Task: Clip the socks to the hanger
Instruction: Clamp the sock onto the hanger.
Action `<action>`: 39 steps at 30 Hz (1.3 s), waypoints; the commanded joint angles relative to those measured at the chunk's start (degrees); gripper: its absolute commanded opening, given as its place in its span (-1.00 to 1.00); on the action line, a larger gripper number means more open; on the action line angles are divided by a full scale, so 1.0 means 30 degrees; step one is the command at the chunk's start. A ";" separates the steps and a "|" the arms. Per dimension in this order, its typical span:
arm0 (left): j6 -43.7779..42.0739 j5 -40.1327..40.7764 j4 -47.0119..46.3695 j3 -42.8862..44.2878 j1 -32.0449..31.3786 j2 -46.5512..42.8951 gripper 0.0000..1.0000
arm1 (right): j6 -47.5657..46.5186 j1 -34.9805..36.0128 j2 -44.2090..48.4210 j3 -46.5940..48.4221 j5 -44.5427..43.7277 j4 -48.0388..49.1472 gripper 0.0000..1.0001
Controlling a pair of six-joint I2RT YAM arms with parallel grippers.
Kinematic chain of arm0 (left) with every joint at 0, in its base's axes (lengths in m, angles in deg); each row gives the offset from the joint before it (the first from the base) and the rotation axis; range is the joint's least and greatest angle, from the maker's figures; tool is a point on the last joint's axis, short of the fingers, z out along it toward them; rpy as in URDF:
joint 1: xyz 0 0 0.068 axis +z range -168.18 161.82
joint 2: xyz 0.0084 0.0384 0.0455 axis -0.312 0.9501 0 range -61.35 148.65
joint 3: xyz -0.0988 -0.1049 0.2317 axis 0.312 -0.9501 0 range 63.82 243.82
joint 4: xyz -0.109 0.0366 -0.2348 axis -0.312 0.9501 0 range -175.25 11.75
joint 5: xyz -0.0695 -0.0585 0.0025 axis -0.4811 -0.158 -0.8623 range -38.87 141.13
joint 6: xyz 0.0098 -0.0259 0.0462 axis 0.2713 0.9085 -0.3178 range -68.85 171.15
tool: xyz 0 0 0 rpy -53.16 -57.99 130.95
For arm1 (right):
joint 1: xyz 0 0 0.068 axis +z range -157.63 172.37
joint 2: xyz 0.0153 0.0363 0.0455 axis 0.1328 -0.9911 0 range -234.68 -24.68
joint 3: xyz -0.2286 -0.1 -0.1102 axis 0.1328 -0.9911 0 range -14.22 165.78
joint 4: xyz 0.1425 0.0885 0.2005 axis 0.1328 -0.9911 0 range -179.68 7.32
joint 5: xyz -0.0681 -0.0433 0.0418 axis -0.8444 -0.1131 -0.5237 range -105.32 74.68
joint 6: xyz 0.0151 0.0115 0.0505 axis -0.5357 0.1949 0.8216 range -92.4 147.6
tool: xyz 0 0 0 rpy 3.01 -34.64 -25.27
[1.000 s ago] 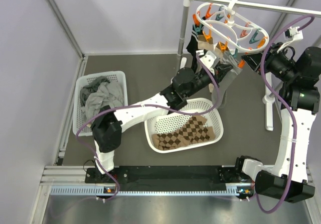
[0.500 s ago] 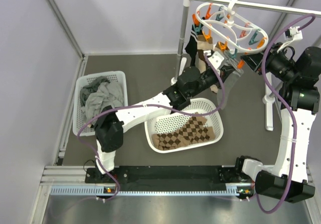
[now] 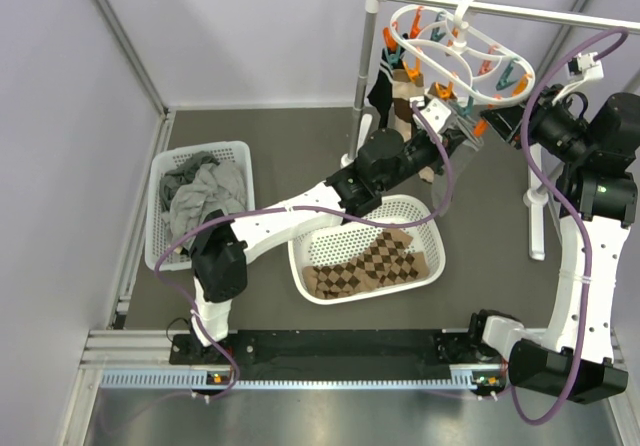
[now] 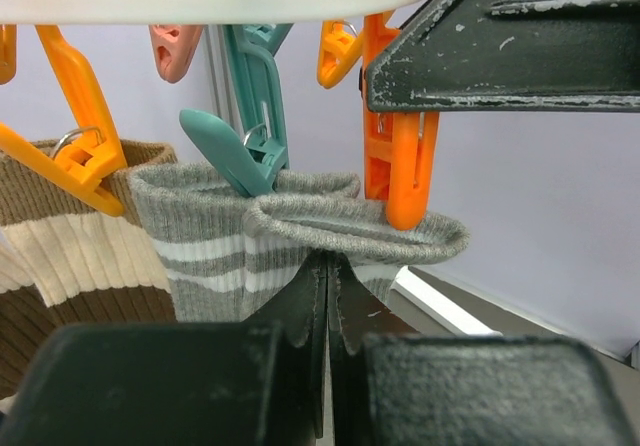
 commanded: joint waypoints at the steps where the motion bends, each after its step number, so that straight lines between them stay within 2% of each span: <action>1: 0.0082 0.0196 -0.0144 0.0869 -0.0181 -0.0673 -1.00 | -0.0840 0.0204 0.0480 0.0224 -0.0249 -0.0563 -1.00; 29: -0.0006 0.0841 0.1790 0.3067 -0.0562 -0.0205 -1.00 | -0.0693 0.0585 0.0890 0.0019 -0.0454 -0.0299 -1.00; 31: -0.0035 0.0870 0.1819 0.3038 -0.0592 -0.0205 -1.00 | -0.0723 0.0557 0.0861 -0.0039 -0.0484 -0.0328 -0.79; 32: -0.0035 0.0899 0.1819 0.3066 -0.0592 -0.0205 -1.00 | -0.0694 0.0585 0.0861 -0.0040 -0.0426 -0.0270 -0.64; 33: -0.0035 0.0870 0.1819 0.3038 -0.0621 -0.0234 -1.00 | -0.0665 0.0586 0.0919 -0.0069 -0.0455 -0.0241 -0.35; 35: -0.0065 0.0841 0.1790 0.3066 -0.0592 -0.0205 -1.00 | -0.0577 0.0585 0.0949 -0.0069 -0.0397 -0.0065 -0.11; 36: -0.0065 0.0841 0.1819 0.3067 -0.0592 -0.0176 -1.00 | -0.0518 0.0586 0.0978 -0.0069 -0.0367 -0.0036 0.07; 39: -0.0123 0.0811 0.1790 0.3037 -0.0621 -0.0175 -1.00 | -0.0372 0.0556 0.1095 -0.0098 -0.0308 0.0141 0.31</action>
